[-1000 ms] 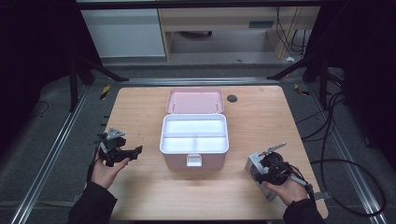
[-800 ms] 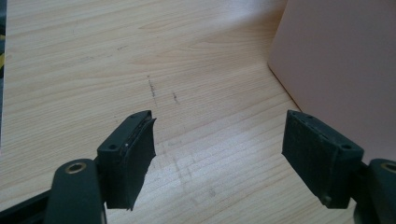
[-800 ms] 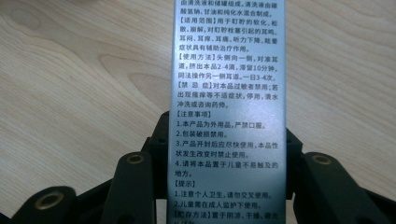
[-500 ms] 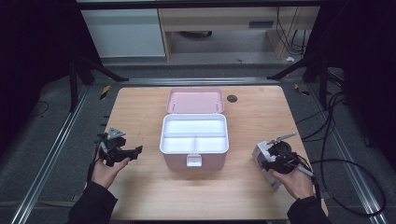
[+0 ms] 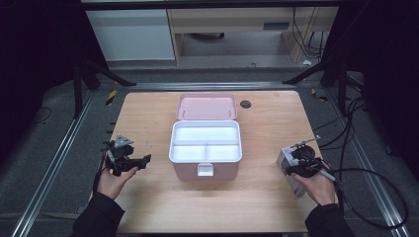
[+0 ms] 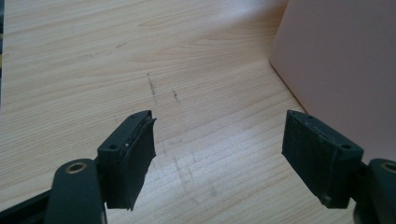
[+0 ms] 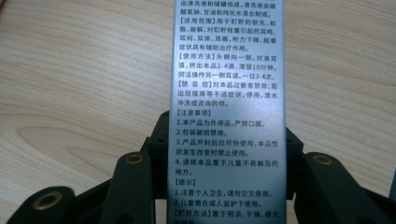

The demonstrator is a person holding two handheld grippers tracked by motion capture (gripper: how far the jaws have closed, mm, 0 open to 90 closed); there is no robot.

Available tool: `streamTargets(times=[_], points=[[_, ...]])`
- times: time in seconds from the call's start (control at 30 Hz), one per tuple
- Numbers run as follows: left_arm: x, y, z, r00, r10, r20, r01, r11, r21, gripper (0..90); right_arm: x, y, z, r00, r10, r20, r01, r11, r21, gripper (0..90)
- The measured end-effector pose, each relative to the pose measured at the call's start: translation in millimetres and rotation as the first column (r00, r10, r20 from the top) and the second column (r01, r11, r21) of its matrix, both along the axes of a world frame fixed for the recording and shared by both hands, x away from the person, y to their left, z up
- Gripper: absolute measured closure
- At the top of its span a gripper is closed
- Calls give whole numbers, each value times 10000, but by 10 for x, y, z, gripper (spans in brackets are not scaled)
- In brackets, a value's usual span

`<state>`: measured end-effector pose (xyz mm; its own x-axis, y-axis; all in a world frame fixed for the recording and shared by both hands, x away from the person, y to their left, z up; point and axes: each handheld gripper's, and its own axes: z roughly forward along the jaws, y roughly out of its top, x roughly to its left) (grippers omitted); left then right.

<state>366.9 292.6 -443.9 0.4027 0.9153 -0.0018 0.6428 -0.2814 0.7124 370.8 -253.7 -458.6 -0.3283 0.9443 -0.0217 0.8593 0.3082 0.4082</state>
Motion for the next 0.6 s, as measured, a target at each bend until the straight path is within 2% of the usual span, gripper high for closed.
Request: streamTargets(times=[0.1, 0.17, 0.23, 0.3, 0.4, 0.43, 0.47, 0.5, 0.53, 0.6], points=[[2, 1, -4, 10000, -10, -24, 10, 10000, -1, 249, -4, 4, 1, 10000, 4, 37, -4, 10000, -30, 527], [1, -3, -2, 10000, -23, -13, 23, 10000, -19, 249, -7, 14, -2, 9995, 118, 282, -114, 9999, -121, 443], [-1, -4, 4, 10000, -24, 13, 24, 10000, -39, 249, -9, 17, 4, 9991, 183, 381, -178, 9998, -122, 442], [-7, -6, 14, 10000, -21, 35, 21, 10000, -71, 249, -16, 35, 45, 9975, 184, 682, -175, 9997, -142, 384], [-11, -16, 32, 10000, -40, 86, 41, 9999, -102, 250, -19, 34, 84, 9952, 148, 968, -132, 9998, -168, 360], [-12, -20, 43, 9999, -57, 120, 59, 9999, -135, 250, -26, 26, 151, 9913, 52, 1316, -52, 10000, -9, 357], [-16, -25, 62, 9998, -82, 162, 84, 9999, -134, 250, -26, 26, 151, 9913, 52, 1316, -52, 10000, -9, 357], [-26, -40, 107, 9994, -137, 307, 142, 9998, -149, 250, -35, 2, 245, 9840, -4, 1782, -57, 9994, 338, 351], [-26, -40, 107, 9994, -137, 307, 142, 9998, -149, 250, -35, 2, 245, 9840, -4, 1782, -57, 9994, 338, 351], [-37, -55, 171, 9985, -172, 512, 184, 9996, -233, 251, -51, -17, 358, 9719, -109, 2351, -75, 9970, 774, 343]])
